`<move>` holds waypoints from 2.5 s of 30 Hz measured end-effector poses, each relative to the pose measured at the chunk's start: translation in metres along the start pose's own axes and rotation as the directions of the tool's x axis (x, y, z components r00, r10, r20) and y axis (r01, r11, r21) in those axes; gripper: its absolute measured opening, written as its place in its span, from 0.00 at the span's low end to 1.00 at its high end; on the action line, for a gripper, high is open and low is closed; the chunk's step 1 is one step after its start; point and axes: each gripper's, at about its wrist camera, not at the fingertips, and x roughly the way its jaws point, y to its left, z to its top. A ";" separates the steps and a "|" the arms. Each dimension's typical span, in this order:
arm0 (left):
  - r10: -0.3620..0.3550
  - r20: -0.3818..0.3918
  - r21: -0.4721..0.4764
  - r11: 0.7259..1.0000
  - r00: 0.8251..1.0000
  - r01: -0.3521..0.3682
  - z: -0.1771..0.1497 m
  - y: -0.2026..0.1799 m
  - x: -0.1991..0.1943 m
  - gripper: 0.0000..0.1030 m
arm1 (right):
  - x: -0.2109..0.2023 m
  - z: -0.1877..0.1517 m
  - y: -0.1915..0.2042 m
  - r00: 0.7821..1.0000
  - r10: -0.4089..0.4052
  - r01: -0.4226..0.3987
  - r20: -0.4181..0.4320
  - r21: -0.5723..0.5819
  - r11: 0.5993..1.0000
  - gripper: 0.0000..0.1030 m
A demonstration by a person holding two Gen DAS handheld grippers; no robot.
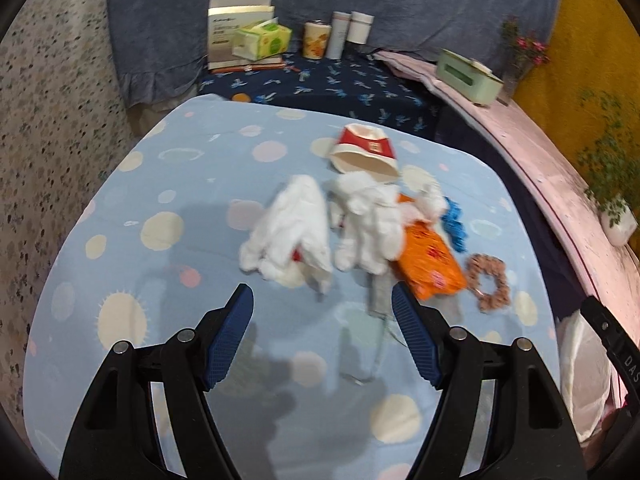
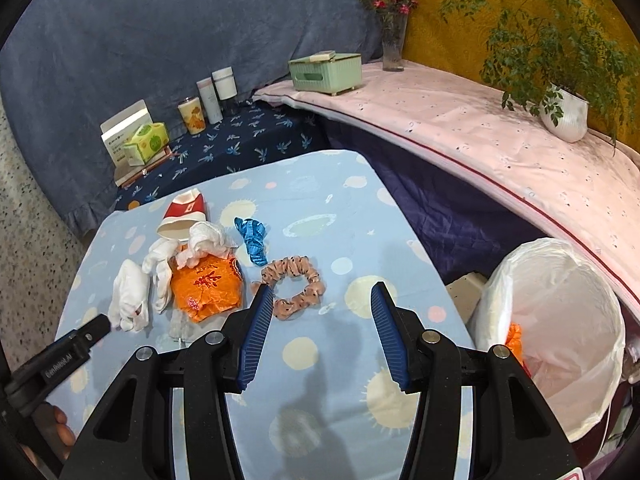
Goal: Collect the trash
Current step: 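Grasp the white gloves with the left tool while the right tool grasps the brown scrunchie, then carry the gloves and scrunchie in both tools over the white trash bin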
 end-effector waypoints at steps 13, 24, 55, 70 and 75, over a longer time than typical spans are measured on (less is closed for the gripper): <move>0.045 -0.077 -0.028 0.998 0.996 -0.048 0.046 0.029 0.082 0.68 | 0.094 0.009 0.010 0.992 -0.021 0.027 -0.128 0.046 0.999 0.49; -0.009 -0.127 -0.047 0.999 0.992 0.003 0.045 0.029 0.116 0.66 | 0.139 -0.001 0.015 0.979 -0.051 0.062 -0.198 0.049 0.997 0.49; -0.132 0.087 0.077 0.989 0.987 0.125 0.050 -0.042 -0.036 0.19 | 0.002 0.026 -0.012 0.999 0.043 -0.044 0.029 0.059 0.997 0.08; -0.258 0.111 0.279 0.935 0.960 0.219 0.013 -0.163 -0.095 0.20 | -0.079 0.031 -0.087 0.985 0.009 -0.034 0.174 0.141 0.989 0.08; -0.299 0.090 0.344 0.905 0.950 0.252 -0.004 -0.204 -0.102 0.20 | -0.094 0.028 -0.119 0.980 -0.022 -0.014 0.197 0.180 0.984 0.08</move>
